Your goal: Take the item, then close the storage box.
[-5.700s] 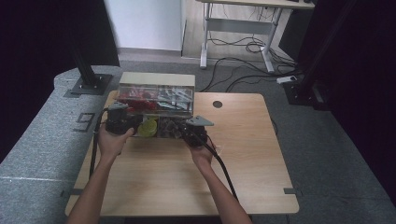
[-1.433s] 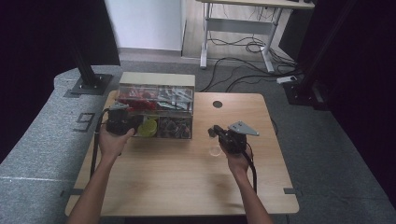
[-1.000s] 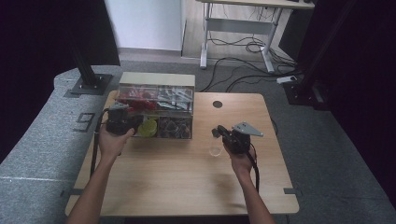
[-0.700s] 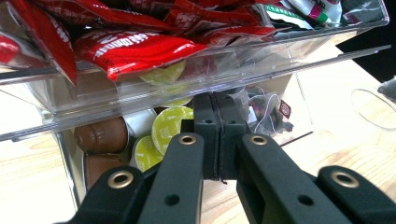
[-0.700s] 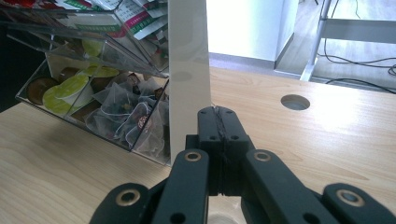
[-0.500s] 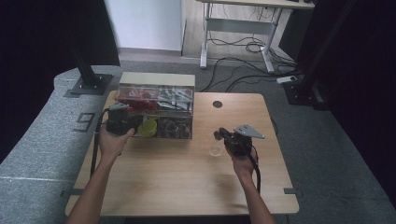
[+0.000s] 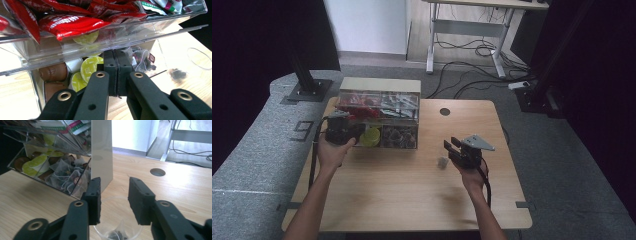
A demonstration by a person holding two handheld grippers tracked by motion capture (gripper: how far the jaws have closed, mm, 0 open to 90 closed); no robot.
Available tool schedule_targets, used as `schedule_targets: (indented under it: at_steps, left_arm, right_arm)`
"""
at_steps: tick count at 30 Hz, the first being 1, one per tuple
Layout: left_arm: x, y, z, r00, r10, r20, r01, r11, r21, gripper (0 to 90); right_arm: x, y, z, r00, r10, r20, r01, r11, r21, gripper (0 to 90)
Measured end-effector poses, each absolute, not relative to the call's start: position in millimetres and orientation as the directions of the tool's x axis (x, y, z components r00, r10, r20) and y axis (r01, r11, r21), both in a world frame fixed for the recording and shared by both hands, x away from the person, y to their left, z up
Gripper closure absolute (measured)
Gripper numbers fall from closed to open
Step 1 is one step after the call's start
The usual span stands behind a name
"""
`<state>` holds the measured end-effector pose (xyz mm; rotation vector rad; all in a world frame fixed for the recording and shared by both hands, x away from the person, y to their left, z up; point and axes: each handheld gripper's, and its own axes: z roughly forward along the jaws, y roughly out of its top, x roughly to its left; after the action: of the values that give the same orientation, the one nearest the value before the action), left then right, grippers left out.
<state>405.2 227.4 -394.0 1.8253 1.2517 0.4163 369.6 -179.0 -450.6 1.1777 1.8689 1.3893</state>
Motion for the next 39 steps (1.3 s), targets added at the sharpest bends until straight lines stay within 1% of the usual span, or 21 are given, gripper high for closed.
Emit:
schedule_targets:
  at_steps: [4, 14, 21, 31, 39]
  left_arm:
    - [404.9, 227.0, -394.5, 0.444, 0.877, -0.186, 0.590, -0.130, 0.797, 89.3]
    - [404.6, 226.8, -394.8, 0.444, 0.877, -0.186, 0.591, -0.130, 0.796, 89.4]
    - [404.3, 226.1, -394.9, 0.441, 0.878, -0.184, 0.590, -0.129, 0.797, 89.3]
    - [402.5, 224.9, -397.3, 0.447, 0.875, -0.186, 0.590, -0.133, 0.796, 89.3]
    - [399.7, 225.6, -401.4, 0.449, 0.873, -0.192, 0.591, -0.129, 0.796, 89.7]
  right_arm:
    - [365.6, -181.8, -455.0, -0.478, 0.874, 0.085, 0.335, 0.092, 0.938, 58.8]
    - [352.4, -188.7, -471.4, -0.477, 0.869, 0.129, 0.352, 0.054, 0.934, 58.2]
    - [344.7, -190.5, -476.3, -0.480, 0.867, 0.137, 0.353, 0.047, 0.934, 57.2]
    - [341.3, -185.9, -477.9, -0.493, 0.861, 0.125, 0.352, 0.066, 0.934, 56.9]
    - [340.9, -188.2, -479.0, -0.485, 0.865, 0.132, 0.356, 0.057, 0.933, 56.7]
